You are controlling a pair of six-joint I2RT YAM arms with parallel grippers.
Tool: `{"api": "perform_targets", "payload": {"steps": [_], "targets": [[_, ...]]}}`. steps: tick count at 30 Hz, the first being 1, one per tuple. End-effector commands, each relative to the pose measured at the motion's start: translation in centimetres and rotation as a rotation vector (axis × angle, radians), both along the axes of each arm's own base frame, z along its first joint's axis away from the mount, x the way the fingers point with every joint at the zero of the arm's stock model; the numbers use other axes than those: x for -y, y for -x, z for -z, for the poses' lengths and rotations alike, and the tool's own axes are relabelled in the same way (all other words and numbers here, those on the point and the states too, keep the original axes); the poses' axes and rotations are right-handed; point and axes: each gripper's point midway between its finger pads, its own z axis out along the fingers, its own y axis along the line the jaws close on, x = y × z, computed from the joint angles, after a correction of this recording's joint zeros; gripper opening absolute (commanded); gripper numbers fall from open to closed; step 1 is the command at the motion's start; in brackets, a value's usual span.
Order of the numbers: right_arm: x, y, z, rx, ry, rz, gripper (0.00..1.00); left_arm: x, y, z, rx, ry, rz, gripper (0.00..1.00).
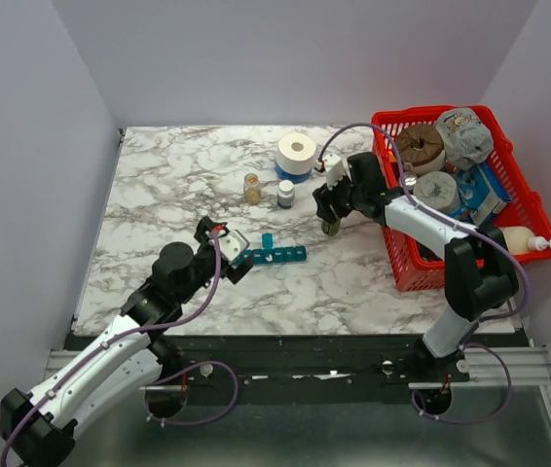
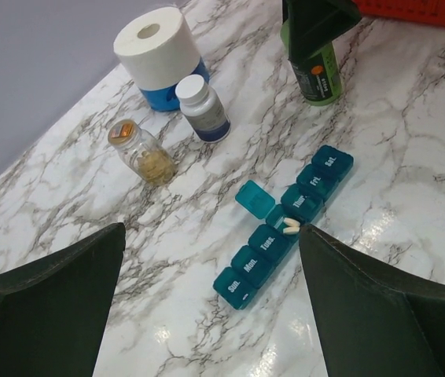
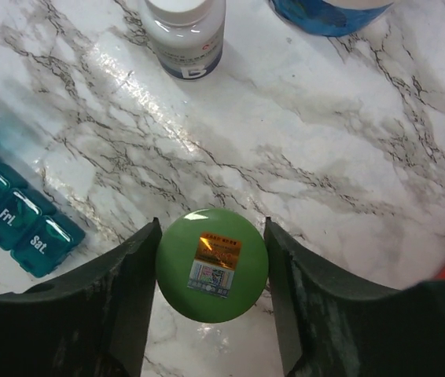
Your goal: Sort the pills into containers
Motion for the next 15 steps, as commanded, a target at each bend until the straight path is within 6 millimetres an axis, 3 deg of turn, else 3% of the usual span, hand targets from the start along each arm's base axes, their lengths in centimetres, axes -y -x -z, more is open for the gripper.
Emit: {"api": "perform_targets", "payload": {"steps": [1, 2, 4, 7, 8, 10, 11, 12, 14, 15], "targets": [[-0.7, -0.3, -1.3, 0.027, -0.041, -0.043, 0.79, -0.8, -0.3, 1.0, -0.003, -0.036, -0.035, 0.99], [-0.9, 0.0, -2.5, 0.047, -0.055, -0.069, 0.89, -0.7, -0.3, 1.0, -0.003, -0.038, -0.03, 0.99], [-1.1, 0.4, -3.8, 0.069, -0.064, -0.096, 0.97, -0.5, -0.2, 1.4, -0.004, -0.056, -0.009, 0.99], [-2.0, 1.4, -7.3, 0.106, -0.086, -0.194, 1.0, 0.0, 0.2, 2.0, 0.005, -0.075, 0.039, 0.99], [-3.1, 2.8, -8.9, 0.086, -0.13, -0.289, 1.0, 0.1, 0.3, 2.5, 0.013, -0.099, 0.053, 0.99], [-4.3, 4.6, -10.0, 0.1, -0.153, -0.467, 1.0, 0.3, 0.4, 3.3, 0.014, -0.135, 0.082, 0.99], [-5.2, 7.5, -10.2, 0.082, -0.197, -0.653, 1.0, 0.4, 0.5, 3.7, 0.039, -0.177, 0.11, 0.99], [-5.8, 8.4, -11.4, 0.109, -0.218, -0.752, 1.0, 0.4, 0.7, 4.5, 0.041, -0.223, 0.14, 0.99], [-6.1, 11.2, -9.7, 0.002, -0.247, -0.897, 1.0, 0.5, 1.0, 6.1, 0.028, -0.285, 0.184, 0.99], [-6.8, 11.0, -10.4, 0.05, -0.237, -0.95, 1.0, 0.3, 1.1, 6.9, 0.024, -0.335, 0.205, 0.99]]}}
